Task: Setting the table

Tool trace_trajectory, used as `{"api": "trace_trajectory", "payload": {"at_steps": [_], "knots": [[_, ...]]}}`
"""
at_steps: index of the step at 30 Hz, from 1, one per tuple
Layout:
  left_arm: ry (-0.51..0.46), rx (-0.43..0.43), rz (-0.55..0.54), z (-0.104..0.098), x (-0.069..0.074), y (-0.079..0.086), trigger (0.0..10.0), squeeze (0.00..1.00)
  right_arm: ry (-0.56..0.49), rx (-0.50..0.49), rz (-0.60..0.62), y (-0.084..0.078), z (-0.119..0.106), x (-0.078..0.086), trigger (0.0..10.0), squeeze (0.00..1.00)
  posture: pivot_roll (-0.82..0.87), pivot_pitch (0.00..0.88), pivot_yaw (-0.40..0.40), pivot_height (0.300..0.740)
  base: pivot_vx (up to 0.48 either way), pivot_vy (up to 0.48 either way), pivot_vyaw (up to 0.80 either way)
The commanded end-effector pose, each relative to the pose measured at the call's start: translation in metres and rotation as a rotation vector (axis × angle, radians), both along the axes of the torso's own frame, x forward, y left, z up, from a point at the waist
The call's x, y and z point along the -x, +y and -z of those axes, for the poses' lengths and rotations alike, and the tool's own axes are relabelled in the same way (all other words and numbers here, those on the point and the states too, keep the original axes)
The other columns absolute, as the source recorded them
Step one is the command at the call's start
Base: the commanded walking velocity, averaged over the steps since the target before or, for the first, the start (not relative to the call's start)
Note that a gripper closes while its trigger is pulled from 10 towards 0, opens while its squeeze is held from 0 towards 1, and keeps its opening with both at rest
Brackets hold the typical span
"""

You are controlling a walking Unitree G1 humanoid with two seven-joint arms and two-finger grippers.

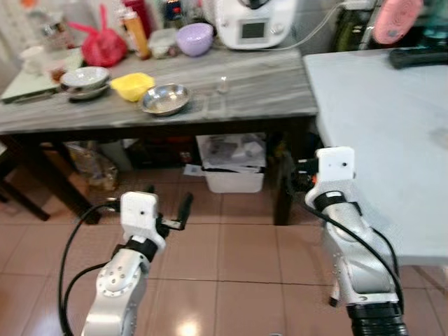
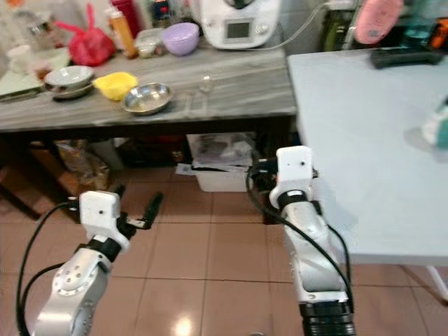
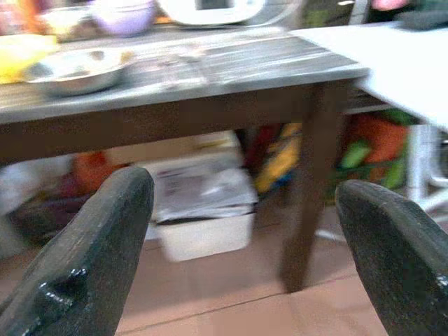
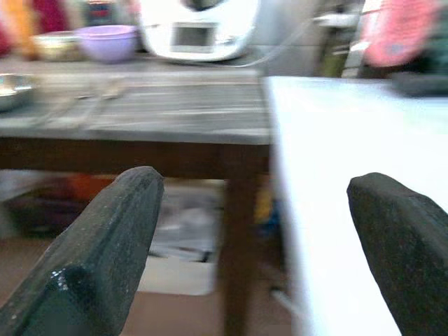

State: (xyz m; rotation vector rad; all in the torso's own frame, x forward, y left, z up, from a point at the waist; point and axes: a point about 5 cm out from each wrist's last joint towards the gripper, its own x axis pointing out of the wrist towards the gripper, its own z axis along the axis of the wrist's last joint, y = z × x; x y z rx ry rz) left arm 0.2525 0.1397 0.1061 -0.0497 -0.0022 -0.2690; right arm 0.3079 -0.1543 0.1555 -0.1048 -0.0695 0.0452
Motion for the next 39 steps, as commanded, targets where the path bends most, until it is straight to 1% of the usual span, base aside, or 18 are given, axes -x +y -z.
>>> {"api": "trace_trajectory", "payload": {"at_steps": [1, 12, 18, 25, 33, 39], "knots": [[0.004, -0.016, -0.013, -0.0004, -0.0003, 0.0064, 10.0, 0.00, 0.006, -0.015, -0.026, 0.0081, 0.0008, -0.0005, 10.0, 0.00, -0.11, 0.054, 0.108, 0.740, 0.000, -0.274, -0.73], [0.007, -0.020, -0.004, -0.0004, -0.0005, 0.0072, 10.0, 0.00, 0.003, -0.015, -0.021, 0.0091, 0.0014, -0.0003, 10.0, 0.00, -0.11, 0.051, 0.115, 0.740, 0.000, -0.287, -0.62], [0.005, -0.018, -0.004, -0.0016, -0.0025, 0.0053, 10.0, 0.00, -0.006, -0.013, -0.018, 0.0087, 0.0005, -0.0010, 10.0, 0.00, -0.11, 0.051, 0.115, 0.740, 0.000, -0.294, 0.00], [0.005, -0.015, -0.012, -0.0015, -0.0043, 0.0031, 10.0, 0.00, -0.031, 0.020, -0.016, 0.0065, -0.0041, -0.0045, 10.0, 0.00, -0.11, 0.049, 0.116, 0.740, 0.000, -0.287, 0.00], [0.003, -0.011, -0.022, -0.0021, -0.0064, 0.0024, 10.0, 0.00, -0.044, 0.032, -0.015, 0.0054, -0.0063, -0.0066, 10.0, 0.00, -0.11, 0.051, 0.116, 0.740, 0.000, -0.346, 0.00], [-0.006, -0.002, -0.039, -0.0037, -0.0080, 0.0029, 10.0, 0.00, -0.043, 0.029, -0.019, 0.0065, -0.0056, -0.0072, 10.0, 0.00, -0.11, 0.054, 0.114, 0.740, 0.000, 0.000, 0.00]]}}
